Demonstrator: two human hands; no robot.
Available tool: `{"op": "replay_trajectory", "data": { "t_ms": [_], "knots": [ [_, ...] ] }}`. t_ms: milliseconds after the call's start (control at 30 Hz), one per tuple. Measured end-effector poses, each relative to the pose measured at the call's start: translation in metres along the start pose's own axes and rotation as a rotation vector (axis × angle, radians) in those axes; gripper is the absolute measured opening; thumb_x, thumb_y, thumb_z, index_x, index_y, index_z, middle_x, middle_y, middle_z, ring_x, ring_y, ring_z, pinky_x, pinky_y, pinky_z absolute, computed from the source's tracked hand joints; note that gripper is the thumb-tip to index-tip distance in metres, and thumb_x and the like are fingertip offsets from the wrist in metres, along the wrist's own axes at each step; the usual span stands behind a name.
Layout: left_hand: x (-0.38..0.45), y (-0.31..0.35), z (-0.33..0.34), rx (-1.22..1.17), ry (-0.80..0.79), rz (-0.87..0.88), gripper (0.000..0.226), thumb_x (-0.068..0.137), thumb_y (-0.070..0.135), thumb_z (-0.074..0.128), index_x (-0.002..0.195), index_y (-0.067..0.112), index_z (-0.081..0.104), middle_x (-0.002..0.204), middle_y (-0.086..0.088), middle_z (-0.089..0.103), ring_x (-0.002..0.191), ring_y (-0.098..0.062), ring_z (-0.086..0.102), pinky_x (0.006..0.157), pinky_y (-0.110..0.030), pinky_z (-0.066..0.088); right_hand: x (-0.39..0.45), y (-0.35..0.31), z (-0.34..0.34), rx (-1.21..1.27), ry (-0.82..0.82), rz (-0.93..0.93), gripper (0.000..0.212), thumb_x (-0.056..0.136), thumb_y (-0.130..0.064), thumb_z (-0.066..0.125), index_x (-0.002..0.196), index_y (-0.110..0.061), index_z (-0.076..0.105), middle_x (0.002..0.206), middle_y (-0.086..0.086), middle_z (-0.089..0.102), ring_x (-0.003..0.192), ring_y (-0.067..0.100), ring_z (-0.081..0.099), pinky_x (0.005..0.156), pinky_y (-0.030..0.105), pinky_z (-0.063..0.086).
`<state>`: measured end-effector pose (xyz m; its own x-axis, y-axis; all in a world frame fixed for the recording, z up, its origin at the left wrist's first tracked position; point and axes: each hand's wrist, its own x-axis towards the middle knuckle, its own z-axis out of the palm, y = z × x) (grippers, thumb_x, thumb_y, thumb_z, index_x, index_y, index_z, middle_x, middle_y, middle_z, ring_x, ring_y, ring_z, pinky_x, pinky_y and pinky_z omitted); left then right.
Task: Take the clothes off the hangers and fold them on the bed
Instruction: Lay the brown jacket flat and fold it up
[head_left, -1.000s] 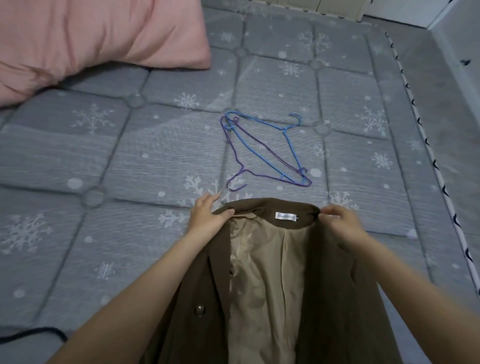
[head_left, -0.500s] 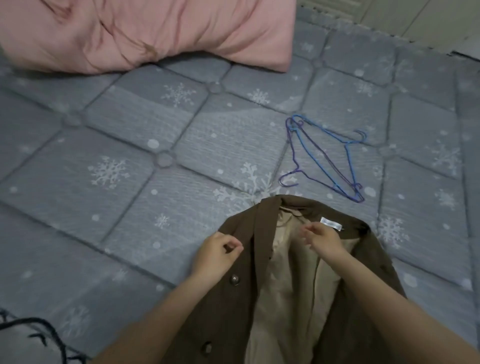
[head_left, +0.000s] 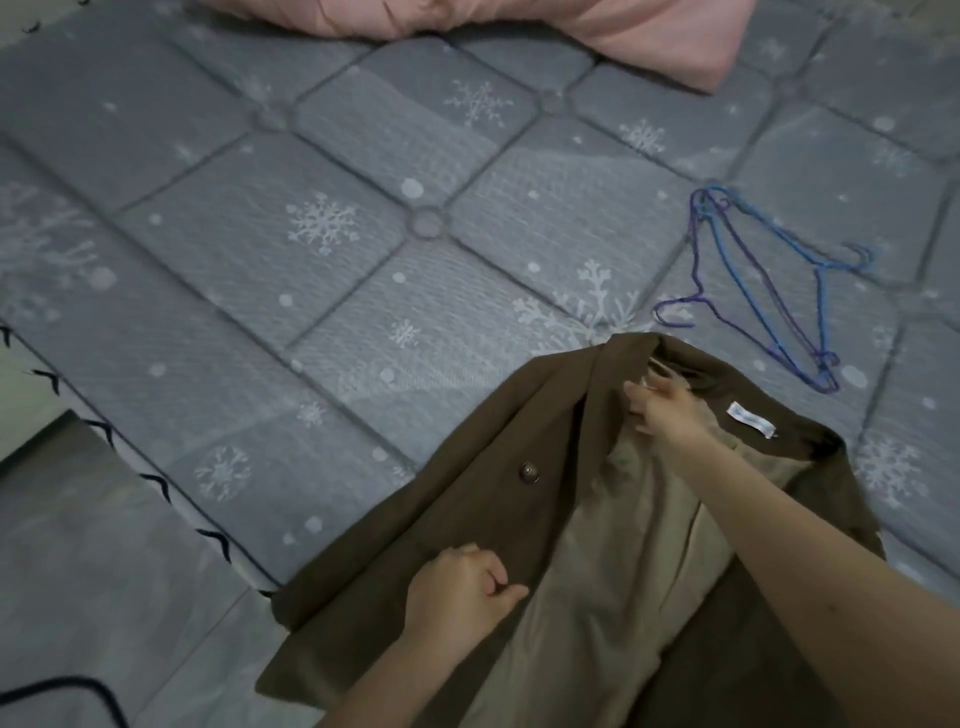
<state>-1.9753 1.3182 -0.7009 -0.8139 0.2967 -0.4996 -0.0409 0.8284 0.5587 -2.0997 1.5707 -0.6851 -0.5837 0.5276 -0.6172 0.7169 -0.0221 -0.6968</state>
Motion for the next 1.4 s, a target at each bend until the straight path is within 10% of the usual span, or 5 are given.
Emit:
{"op": "replay_trajectory", "data": {
  "t_ms": [333,467,767,1200,1400],
  "knots": [
    [-0.008,-0.016,0.057,0.503,0.002,0.066,0.052,0.077,0.055,0.057,0.116,0.020,0.052,0.119,-0.003,0.046,0.112,-0.027,0.040,0.094,-0.040,0.034,0.012,0.003,0.017,0.209,0.063,0.053,0.023,0.091,-0.021,0.061,0.113,-0.012,0.059,0.113,0.008,0.063,0.094,0.020,0.060,0.082,0.030,0.049],
    [-0.012,-0.024,0.070,0.402,-0.012,0.248,0.033,0.051,0.044,0.082,0.064,0.026,0.058,0.063,0.008,0.058,0.061,-0.014,0.055,0.062,-0.029,0.052,0.011,0.012,0.007,0.220,0.099,0.052,0.005,0.091,-0.018,0.061,0.088,-0.019,0.058,0.101,0.003,0.064,0.088,0.017,0.061,0.071,0.026,0.051],
    [-0.040,-0.040,0.053,-0.312,-0.120,0.240,0.021,0.066,0.030,0.083,0.071,0.021,0.065,0.060,0.025,0.055,0.059,0.004,0.054,0.057,-0.008,0.037,-0.014,0.035,-0.036,0.233,0.126,0.004,0.014,0.089,-0.018,0.063,0.078,-0.022,0.056,0.074,-0.003,0.057,0.067,0.010,0.055,0.066,0.024,0.049],
    [-0.070,0.001,0.080,0.421,-0.539,0.284,0.039,0.082,0.046,0.061,0.112,0.022,0.062,0.112,-0.001,0.064,0.105,-0.020,0.058,0.086,-0.029,0.044,-0.029,0.098,-0.075,0.054,0.050,0.157,0.033,0.095,-0.030,0.052,0.122,-0.010,0.052,0.104,0.006,0.058,0.090,0.020,0.055,0.087,0.037,0.047],
    [-0.058,0.025,0.086,0.506,-0.292,0.319,0.037,0.087,0.051,0.051,0.097,0.018,0.061,0.103,-0.001,0.060,0.097,-0.020,0.055,0.073,-0.028,0.037,-0.033,0.130,-0.111,-0.006,0.090,0.135,0.023,0.096,-0.016,0.047,0.112,-0.007,0.060,0.089,0.005,0.065,0.072,0.015,0.059,0.067,0.027,0.046]
  ]
}}
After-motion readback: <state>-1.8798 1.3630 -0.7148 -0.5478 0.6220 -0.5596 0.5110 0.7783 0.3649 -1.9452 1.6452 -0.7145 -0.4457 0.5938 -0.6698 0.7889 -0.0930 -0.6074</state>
